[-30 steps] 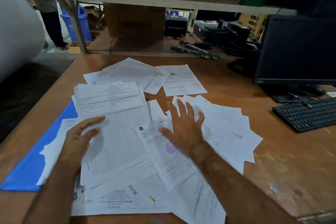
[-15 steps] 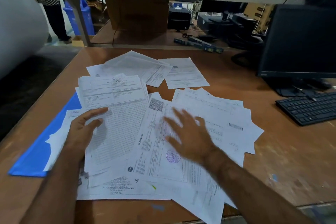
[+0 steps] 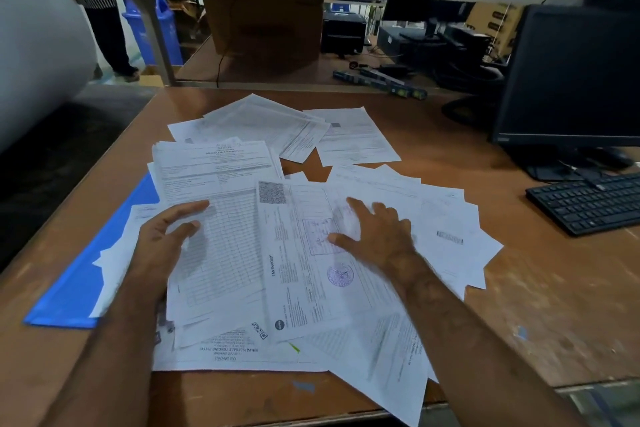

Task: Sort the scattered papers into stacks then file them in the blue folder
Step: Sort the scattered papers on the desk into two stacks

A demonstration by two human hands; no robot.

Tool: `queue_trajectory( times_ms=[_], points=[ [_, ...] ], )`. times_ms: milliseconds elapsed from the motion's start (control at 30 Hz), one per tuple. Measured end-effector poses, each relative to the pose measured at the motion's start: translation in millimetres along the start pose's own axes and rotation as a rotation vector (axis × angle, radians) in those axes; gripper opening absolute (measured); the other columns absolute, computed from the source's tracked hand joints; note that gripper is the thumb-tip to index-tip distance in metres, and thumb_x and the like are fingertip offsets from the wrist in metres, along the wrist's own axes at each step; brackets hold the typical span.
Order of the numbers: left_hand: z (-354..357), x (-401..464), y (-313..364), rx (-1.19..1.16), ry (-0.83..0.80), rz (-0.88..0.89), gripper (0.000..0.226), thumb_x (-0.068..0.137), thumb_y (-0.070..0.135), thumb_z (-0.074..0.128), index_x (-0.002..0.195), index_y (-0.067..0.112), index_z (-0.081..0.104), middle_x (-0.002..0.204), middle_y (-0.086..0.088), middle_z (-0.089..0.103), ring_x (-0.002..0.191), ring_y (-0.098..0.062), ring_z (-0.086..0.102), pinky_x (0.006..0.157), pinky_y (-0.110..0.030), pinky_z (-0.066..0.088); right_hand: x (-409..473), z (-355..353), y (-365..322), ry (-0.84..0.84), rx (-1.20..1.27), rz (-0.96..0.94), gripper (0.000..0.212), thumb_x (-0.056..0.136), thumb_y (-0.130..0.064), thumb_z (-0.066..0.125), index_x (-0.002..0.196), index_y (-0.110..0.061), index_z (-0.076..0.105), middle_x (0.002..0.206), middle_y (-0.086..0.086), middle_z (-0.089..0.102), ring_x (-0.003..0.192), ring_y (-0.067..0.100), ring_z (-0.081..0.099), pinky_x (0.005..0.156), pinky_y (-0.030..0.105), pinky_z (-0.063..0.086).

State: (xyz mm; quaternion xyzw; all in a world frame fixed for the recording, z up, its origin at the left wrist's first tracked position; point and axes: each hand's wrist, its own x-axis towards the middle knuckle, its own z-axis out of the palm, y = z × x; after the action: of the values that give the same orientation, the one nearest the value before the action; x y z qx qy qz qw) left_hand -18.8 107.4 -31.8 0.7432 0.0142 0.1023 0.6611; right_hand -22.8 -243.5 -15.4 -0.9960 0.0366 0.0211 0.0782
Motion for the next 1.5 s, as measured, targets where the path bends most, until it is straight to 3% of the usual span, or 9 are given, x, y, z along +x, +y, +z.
queue_trajectory(
  times_ms=[267,367,500,667,800,933,1167,1300,1500],
  points=[
    [1,-2,5,0.01,-0.002,0.008,0.037,0.094,-0.004,0.06,0.117,0.02,0.076,0.132,0.011,0.067,0.123,0.003,0.058,0.093,-0.011,0.042,20,-9,14,-0.002,0.724,-0.084,0.049,0.079,-0.026,0.085,0.123,-0.035,0.066,0.128,-0.009,0.066,0.111,0.013,0.064,0.081,0.014,0.049],
    [3,-4,7,-0.008,0.003,0.014,0.036,0.095,-0.007,0.059,0.117,0.016,0.075,0.127,0.015,0.068,0.109,0.014,0.06,0.083,-0.001,0.044,29,-22,12,0.029,1.104,-0.189,0.029,0.091,-0.015,0.076,0.117,-0.028,0.076,0.126,-0.013,0.071,0.12,0.008,0.064,0.106,0.033,0.051],
    [2,0,6,0.016,0.008,-0.014,0.038,0.094,-0.007,0.058,0.118,0.017,0.076,0.125,0.018,0.067,0.108,0.018,0.059,0.083,0.001,0.043,39,-43,-8,-0.097,1.467,-0.214,0.033,0.094,-0.013,0.07,0.126,-0.019,0.072,0.128,-0.007,0.071,0.118,0.02,0.068,0.097,0.042,0.058],
    [4,-1,10,0.022,0.018,-0.024,0.03,0.101,0.005,0.056,0.118,0.02,0.074,0.127,0.015,0.069,0.115,0.013,0.058,0.1,-0.007,0.042,66,-27,-39,-0.118,0.864,-0.34,0.058,0.082,-0.02,0.085,0.135,-0.03,0.064,0.139,-0.014,0.06,0.124,0.004,0.058,0.097,0.015,0.051],
    [9,-6,19,0.022,0.036,-0.053,0.04,0.101,0.04,0.054,0.14,0.033,0.057,0.136,0.023,0.055,0.112,0.014,0.056,0.088,-0.004,0.039,80,-16,-66,-0.067,0.732,-0.449,0.061,0.085,-0.015,0.083,0.14,-0.026,0.06,0.134,-0.021,0.051,0.104,-0.034,0.044,0.08,-0.009,0.032],
    [7,-4,16,0.063,0.044,-0.06,0.061,0.095,0.035,0.067,0.147,0.051,0.039,0.15,0.025,0.039,0.13,-0.006,0.045,0.094,-0.024,0.041,91,-5,-88,-0.063,0.709,-0.494,0.063,0.083,-0.012,0.083,0.14,-0.024,0.059,0.134,-0.021,0.047,0.1,-0.042,0.034,0.082,-0.012,0.026],
    [4,0,6,0.075,0.007,-0.003,0.048,0.093,-0.01,0.055,0.122,0.025,0.071,0.13,0.019,0.063,0.124,-0.006,0.057,0.106,-0.026,0.045,66,4,-92,0.04,0.532,-0.423,0.075,0.084,-0.059,0.071,0.15,-0.038,0.041,0.154,-0.005,0.041,0.143,0.019,0.038,0.117,0.052,0.033],
    [9,-1,12,0.048,0.032,-0.051,0.048,0.091,-0.015,0.041,0.116,0.01,0.074,0.124,0.0,0.07,0.083,0.013,0.065,0.066,0.0,0.045,36,-12,-39,0.046,0.192,-0.05,0.083,0.085,-0.08,0.052,0.153,-0.037,0.028,0.161,-0.004,0.031,0.144,0.028,0.035,0.111,0.058,0.029],
    [11,-6,15,0.063,0.028,-0.05,0.036,0.096,-0.005,0.054,0.119,0.014,0.074,0.122,0.007,0.07,0.1,0.006,0.064,0.069,-0.001,0.043,-26,-15,34,-0.27,0.072,-0.143,0.105,0.069,-0.087,0.063,0.156,-0.042,0.024,0.166,-0.012,0.021,0.151,0.019,0.021,0.118,0.054,0.021]
  ],
)
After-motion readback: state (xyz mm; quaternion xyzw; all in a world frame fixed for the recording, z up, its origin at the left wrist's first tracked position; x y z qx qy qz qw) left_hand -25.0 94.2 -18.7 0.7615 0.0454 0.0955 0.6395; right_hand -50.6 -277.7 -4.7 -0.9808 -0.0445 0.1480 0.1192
